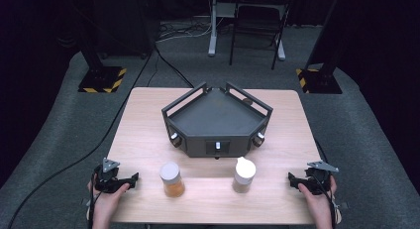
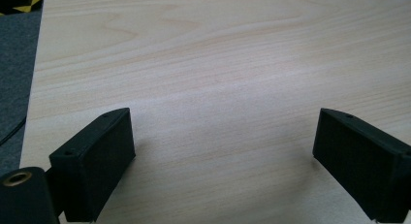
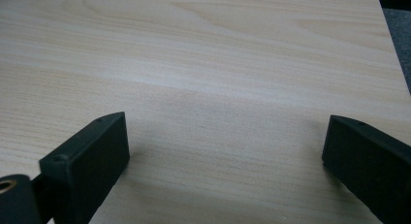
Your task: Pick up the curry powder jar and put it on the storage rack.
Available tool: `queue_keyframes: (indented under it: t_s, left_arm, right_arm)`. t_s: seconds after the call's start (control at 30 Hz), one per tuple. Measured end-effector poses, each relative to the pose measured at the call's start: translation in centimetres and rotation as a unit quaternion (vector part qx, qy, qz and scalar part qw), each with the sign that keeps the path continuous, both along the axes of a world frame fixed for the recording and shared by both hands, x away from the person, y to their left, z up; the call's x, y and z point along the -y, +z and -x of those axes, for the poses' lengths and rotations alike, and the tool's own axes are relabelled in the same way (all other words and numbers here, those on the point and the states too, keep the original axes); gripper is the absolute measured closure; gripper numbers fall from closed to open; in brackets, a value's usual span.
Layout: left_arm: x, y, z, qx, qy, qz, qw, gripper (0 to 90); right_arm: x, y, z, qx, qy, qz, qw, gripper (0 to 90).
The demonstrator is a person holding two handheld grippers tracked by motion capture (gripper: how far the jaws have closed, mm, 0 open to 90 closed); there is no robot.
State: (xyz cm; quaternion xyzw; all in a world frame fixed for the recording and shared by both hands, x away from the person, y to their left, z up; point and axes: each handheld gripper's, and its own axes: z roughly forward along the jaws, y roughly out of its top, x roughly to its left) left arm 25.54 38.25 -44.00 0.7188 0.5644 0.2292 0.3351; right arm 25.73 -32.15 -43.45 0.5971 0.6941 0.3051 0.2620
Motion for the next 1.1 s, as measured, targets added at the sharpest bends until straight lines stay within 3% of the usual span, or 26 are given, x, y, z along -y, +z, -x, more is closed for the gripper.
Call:
queue_keyframes:
  t_s: [0.53,0.63,0.8,0.83,0.9,1.1]
  left_arm:
    - [-1.2,1.1,0.9,0.032,-0.047,0.042,0.9975,6.7]
    - [-1.4,1.4,1.0,0.042,-0.069,0.042,0.9959,6.7]
    - [-1.1,1.9,1.2,0.049,-0.086,0.033,0.9946,6.9]
    - [-1.3,2.2,1.1,0.050,-0.098,0.046,0.9929,7.0]
    - [-1.3,2.2,1.1,0.050,-0.098,0.046,0.9929,7.2]
    - [-1.2,3.3,1.3,0.055,-0.129,0.054,0.9887,7.3]
  right_arm:
    - [0.0,0.0,0.0,0.000,0.000,0.000,1.0000,2.0]
    - [0.0,0.0,0.0,0.000,0.000,0.000,1.0000,1.8]
    - [0.0,0.0,0.0,0.000,0.001,0.001,1.0000,1.7]
    - [0.0,0.0,0.0,0.000,0.000,0.000,1.0000,1.7]
    - [0.0,0.0,0.0,0.000,0.000,0.000,1.0000,1.7]
    - [0.0,0.0,0.0,0.000,0.000,0.000,1.0000,1.7]
